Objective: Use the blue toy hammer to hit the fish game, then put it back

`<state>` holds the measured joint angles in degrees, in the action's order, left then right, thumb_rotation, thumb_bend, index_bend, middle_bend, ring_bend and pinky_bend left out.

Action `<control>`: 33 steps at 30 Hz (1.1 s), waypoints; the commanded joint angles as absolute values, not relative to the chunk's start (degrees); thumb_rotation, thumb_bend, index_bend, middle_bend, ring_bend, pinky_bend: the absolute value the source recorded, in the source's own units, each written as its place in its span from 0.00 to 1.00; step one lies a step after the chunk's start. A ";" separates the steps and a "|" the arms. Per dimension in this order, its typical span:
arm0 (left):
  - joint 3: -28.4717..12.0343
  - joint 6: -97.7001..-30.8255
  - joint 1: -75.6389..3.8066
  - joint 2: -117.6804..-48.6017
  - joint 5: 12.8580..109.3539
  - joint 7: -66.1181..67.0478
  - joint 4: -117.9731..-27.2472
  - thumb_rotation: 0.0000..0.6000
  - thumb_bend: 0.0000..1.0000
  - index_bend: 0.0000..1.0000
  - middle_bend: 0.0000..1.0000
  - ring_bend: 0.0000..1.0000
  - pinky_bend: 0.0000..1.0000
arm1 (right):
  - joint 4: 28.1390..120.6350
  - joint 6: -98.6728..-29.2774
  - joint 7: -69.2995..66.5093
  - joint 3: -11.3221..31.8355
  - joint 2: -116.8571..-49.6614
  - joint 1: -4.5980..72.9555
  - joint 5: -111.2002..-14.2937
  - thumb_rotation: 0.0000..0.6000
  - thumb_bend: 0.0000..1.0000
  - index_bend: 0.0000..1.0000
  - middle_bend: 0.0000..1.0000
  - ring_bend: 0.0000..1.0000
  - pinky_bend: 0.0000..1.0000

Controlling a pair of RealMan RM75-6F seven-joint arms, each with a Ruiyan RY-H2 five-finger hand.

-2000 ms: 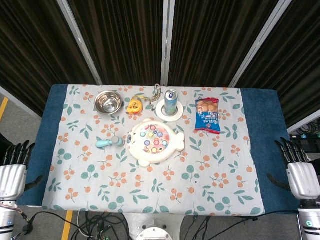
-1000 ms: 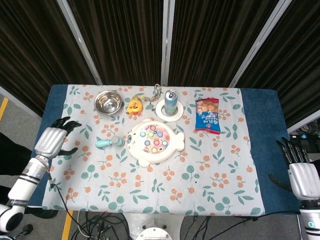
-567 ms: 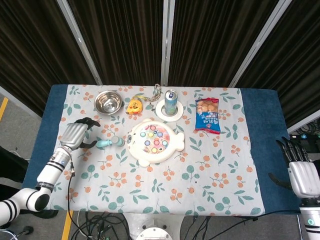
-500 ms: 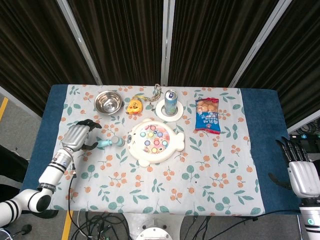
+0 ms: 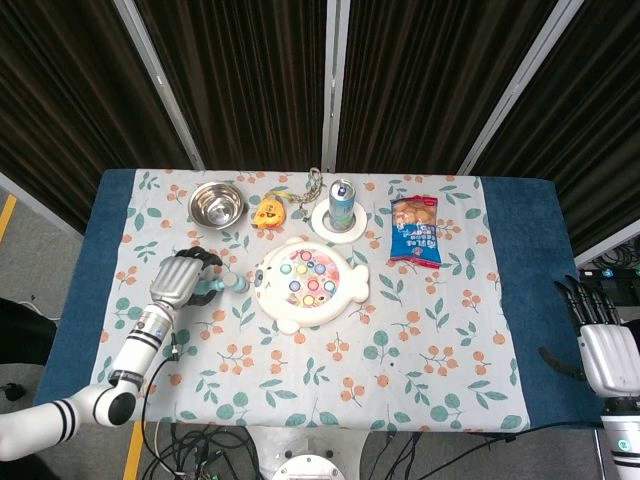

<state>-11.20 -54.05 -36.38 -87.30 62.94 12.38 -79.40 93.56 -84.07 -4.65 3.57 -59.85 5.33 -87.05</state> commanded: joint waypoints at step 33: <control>-10.69 -58.19 -38.44 -93.93 57.13 24.35 -77.26 1.00 0.28 0.39 0.40 0.25 0.35 | 92.80 -83.81 -5.36 3.70 -60.17 5.37 -86.65 1.00 0.09 0.00 0.00 0.00 0.00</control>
<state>-10.66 -58.15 -38.32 -93.86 57.28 24.13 -77.29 92.80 -83.82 -5.36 3.70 -60.16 5.36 -86.65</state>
